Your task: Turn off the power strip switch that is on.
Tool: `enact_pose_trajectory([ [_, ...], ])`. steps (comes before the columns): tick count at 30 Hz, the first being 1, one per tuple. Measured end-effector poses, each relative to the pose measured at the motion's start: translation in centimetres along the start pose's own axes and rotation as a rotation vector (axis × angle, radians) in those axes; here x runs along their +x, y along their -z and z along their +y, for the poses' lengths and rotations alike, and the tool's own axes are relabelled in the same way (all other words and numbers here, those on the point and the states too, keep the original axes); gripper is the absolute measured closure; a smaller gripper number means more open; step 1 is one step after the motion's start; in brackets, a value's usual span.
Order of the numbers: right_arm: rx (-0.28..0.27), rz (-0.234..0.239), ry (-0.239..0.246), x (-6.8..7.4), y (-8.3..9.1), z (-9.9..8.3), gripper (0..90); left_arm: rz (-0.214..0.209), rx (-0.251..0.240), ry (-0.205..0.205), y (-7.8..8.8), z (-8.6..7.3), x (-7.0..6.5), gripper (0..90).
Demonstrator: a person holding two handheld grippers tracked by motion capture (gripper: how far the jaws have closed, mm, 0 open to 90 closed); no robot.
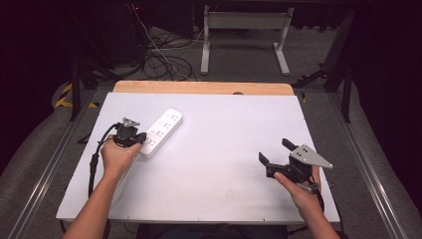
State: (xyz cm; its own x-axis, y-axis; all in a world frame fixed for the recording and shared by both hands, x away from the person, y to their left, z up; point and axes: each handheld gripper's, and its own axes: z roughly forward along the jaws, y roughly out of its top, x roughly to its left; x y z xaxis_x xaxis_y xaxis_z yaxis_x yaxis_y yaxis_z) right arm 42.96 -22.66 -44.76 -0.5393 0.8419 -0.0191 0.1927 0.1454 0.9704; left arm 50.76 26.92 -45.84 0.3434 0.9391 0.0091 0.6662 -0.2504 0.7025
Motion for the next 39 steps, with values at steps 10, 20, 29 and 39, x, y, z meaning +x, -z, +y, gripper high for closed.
enact_pose_trajectory([
  [10, 0.002, 0.004, -0.002, 0.05, -0.09, 0.01, 5.5, -0.002, -0.007, 0.030, 0.01, -0.17, -0.02, 90.0],
  [20, 0.005, 0.007, -0.004, 0.03, -0.10, 0.00, 5.5, -0.003, -0.007, 0.037, 0.04, -0.20, -0.01, 90.0],
  [29, 0.011, 0.011, -0.015, 0.05, -0.12, -0.02, 5.7, 0.002, -0.001, 0.037, 0.10, -0.18, -0.07, 90.0],
  [39, 0.009, 0.017, -0.011, 0.08, -0.07, 0.01, 5.7, 0.026, 0.015, 0.017, 0.09, -0.02, -0.46, 90.0],
])
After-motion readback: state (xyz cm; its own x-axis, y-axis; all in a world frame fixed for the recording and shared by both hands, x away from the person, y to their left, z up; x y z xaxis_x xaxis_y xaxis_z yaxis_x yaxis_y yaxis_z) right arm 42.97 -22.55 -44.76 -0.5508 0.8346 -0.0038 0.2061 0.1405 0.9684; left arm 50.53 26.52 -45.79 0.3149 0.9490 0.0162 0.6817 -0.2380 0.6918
